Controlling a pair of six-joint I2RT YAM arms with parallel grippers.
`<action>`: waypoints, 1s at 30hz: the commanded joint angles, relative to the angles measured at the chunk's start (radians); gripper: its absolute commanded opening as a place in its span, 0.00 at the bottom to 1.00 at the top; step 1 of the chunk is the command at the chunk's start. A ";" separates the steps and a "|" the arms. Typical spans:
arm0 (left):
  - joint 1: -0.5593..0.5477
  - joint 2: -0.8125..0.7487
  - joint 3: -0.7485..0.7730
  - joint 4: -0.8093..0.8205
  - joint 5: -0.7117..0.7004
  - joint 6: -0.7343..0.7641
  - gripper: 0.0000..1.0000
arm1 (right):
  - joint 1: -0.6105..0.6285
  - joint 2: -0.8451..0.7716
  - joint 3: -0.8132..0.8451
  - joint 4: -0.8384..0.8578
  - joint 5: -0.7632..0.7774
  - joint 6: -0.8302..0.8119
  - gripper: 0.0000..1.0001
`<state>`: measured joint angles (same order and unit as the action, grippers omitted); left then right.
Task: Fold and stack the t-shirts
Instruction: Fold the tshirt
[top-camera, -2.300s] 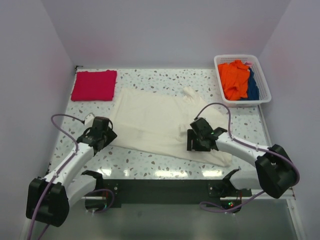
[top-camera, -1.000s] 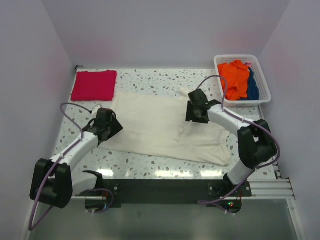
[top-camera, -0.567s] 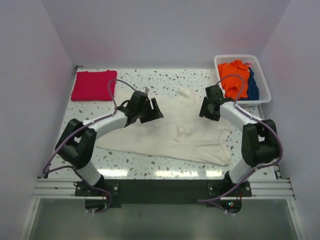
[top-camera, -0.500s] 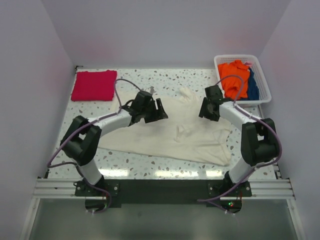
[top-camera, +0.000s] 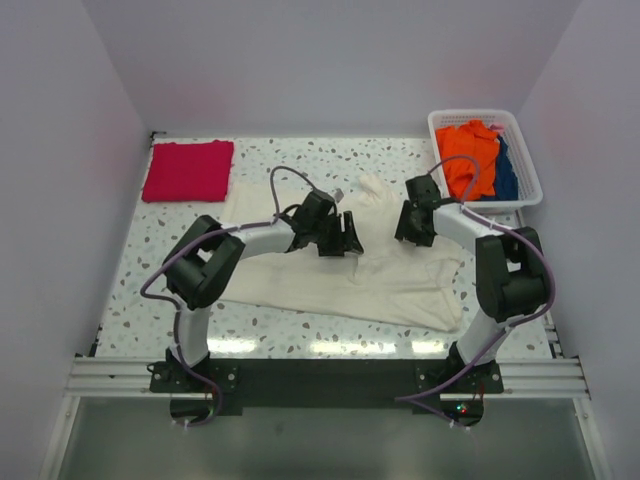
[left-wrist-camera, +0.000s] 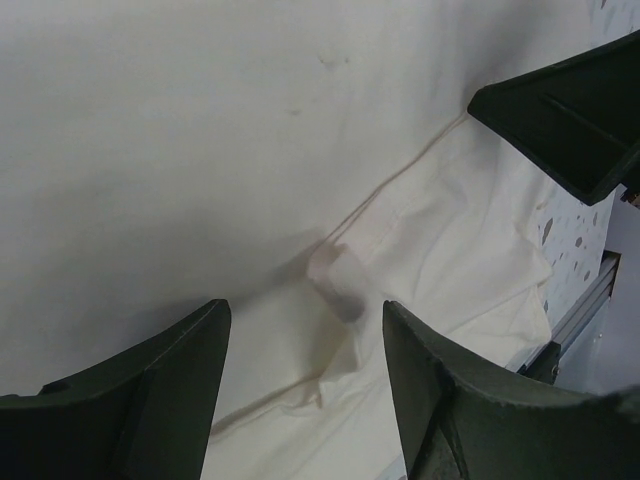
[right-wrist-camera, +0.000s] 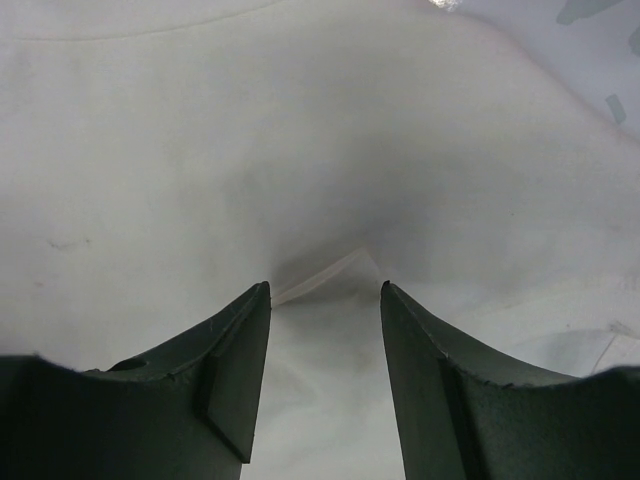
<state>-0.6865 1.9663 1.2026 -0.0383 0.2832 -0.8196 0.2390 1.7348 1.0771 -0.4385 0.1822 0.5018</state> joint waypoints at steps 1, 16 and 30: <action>-0.019 0.029 0.063 0.072 0.051 -0.012 0.66 | -0.004 -0.007 -0.012 0.034 -0.015 0.000 0.52; -0.042 0.085 0.135 0.069 0.050 0.014 0.28 | -0.004 -0.069 -0.034 0.015 -0.003 0.000 0.13; -0.051 -0.010 0.054 0.162 -0.035 0.115 0.19 | -0.004 -0.179 -0.039 -0.016 0.062 -0.011 0.04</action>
<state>-0.7338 2.0300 1.2774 0.0414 0.2840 -0.7567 0.2390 1.5898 1.0428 -0.4480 0.2005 0.5030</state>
